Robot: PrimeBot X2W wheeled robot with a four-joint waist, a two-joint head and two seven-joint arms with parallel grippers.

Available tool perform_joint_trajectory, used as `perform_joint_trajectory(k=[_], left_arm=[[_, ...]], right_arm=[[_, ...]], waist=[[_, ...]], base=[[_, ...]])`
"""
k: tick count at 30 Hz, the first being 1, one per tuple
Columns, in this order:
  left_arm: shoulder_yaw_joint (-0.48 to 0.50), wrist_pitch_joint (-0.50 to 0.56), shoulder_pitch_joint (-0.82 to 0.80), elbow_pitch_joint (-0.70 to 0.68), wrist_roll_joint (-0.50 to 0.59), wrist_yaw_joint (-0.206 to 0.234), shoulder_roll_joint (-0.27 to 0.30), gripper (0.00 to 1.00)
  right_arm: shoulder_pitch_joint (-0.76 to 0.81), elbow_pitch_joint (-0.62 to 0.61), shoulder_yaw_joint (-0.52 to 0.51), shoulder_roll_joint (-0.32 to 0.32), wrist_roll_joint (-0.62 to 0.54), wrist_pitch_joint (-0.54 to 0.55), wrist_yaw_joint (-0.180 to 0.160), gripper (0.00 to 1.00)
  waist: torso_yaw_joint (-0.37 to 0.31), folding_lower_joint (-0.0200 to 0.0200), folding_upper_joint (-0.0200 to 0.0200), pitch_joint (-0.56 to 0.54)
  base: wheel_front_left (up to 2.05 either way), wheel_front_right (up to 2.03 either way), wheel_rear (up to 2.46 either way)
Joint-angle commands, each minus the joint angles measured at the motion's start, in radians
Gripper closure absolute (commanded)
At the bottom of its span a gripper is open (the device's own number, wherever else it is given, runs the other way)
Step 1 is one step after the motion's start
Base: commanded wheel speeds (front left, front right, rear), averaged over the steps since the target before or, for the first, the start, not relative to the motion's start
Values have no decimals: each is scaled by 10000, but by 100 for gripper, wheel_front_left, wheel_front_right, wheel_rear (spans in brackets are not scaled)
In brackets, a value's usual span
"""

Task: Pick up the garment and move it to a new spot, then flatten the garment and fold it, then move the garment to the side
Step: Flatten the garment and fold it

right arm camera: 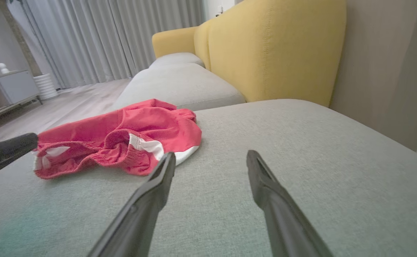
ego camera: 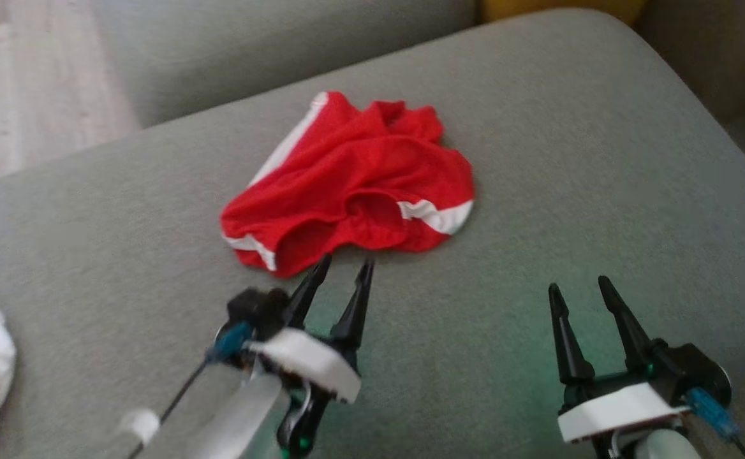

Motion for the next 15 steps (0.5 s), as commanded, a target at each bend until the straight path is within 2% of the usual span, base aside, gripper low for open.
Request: perform_joint_trajectory(k=[1,6,11,15], left_arm=[[134,63,-647,-165,-190,-58,3,0],[-640,539,-2143,622,-1427,-91,3,0],[-1139,1108,-3119,1353,-2360,-63,3,0],[-1427,1282,-3719,1899,-2695,22,3,0]], right_arm=[[-443,-348,237,-47,93,-65,75,0],[-678,-318,280,-47,408,-65,75,0],[-810,-326,370,-47,682,-65,75,0],[-918,-375,437,-47,831,-65,75,0]], waist=[[-566,-1,0,527],[-1163,-1,0,1149],[-1469,-1,0,1639],[-1610,-1,0,1896]], base=[[0,0,0],[0,0,0],[0,0,0],[0,0,0]])
